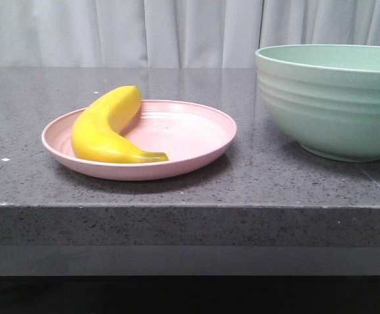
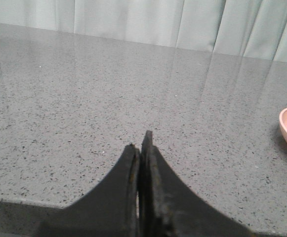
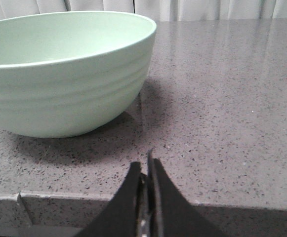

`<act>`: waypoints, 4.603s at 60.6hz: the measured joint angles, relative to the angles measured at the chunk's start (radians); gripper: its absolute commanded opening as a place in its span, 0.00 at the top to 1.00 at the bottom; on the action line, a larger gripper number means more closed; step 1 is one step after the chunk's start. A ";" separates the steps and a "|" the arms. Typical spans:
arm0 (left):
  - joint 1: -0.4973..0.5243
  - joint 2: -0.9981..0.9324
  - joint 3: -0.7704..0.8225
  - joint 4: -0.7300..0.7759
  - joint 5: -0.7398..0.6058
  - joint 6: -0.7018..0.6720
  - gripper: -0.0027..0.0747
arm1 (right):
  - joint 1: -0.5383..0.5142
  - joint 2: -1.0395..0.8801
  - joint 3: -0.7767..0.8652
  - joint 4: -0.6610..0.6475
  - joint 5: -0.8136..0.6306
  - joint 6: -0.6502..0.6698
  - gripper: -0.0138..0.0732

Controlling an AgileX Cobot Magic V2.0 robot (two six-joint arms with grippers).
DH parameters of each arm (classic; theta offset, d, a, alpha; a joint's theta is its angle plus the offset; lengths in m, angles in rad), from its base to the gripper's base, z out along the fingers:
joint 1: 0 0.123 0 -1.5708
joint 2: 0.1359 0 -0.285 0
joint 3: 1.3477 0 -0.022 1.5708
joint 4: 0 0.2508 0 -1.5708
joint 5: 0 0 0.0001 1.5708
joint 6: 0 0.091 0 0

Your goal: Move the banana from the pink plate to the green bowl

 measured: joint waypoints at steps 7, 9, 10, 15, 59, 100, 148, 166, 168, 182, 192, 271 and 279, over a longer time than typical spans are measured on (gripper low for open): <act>0.000 0.000 0.000 0.000 0.000 0.000 0.99 | 0.000 0.000 0.000 0.000 0.000 0.000 0.91; 0.000 0.000 0.000 0.000 0.000 0.000 0.99 | 0.000 0.000 0.000 0.000 0.000 0.000 0.91; 0.000 0.000 0.000 0.000 0.000 0.000 0.99 | 0.000 0.000 0.000 0.000 0.000 0.000 0.91; 0.000 0.000 0.000 0.000 0.000 0.000 0.99 | 0.000 0.000 0.000 0.000 0.000 0.000 0.91; 0.000 0.145 -0.319 0.046 0.054 0.000 0.99 | 0.000 0.021 -0.217 0.000 0.039 0.000 0.91; 0.000 0.351 -0.428 0.058 0.119 0.000 0.21 | 0.000 0.303 -0.462 -0.002 0.171 0.000 0.43; -0.238 0.953 -0.821 -0.160 0.551 0.125 0.10 | 0.000 0.303 -0.462 -0.002 0.173 0.000 0.10; -0.470 1.309 -1.048 -0.165 0.557 0.072 0.10 | 0.000 0.303 -0.462 -0.002 0.182 0.000 0.10; -0.482 1.338 -1.066 -0.165 0.558 0.065 0.10 | 0.000 0.303 -0.462 -0.002 0.182 0.000 0.10; -0.546 1.507 -1.165 -0.165 0.586 0.043 0.10 | 0.000 0.303 -0.462 -0.002 0.182 0.000 0.10; -0.564 1.547 -1.169 -0.165 0.590 0.033 0.10 | 0.000 0.303 -0.462 -0.002 0.182 0.000 0.10; -0.653 1.473 -1.244 -0.104 0.449 0.029 0.99 | 0.000 0.361 -0.530 0.283 0.273 0.000 0.10; -0.740 1.394 -1.249 -0.104 0.449 0.029 0.99 | 0.002 0.441 -0.604 0.528 0.329 -0.040 0.10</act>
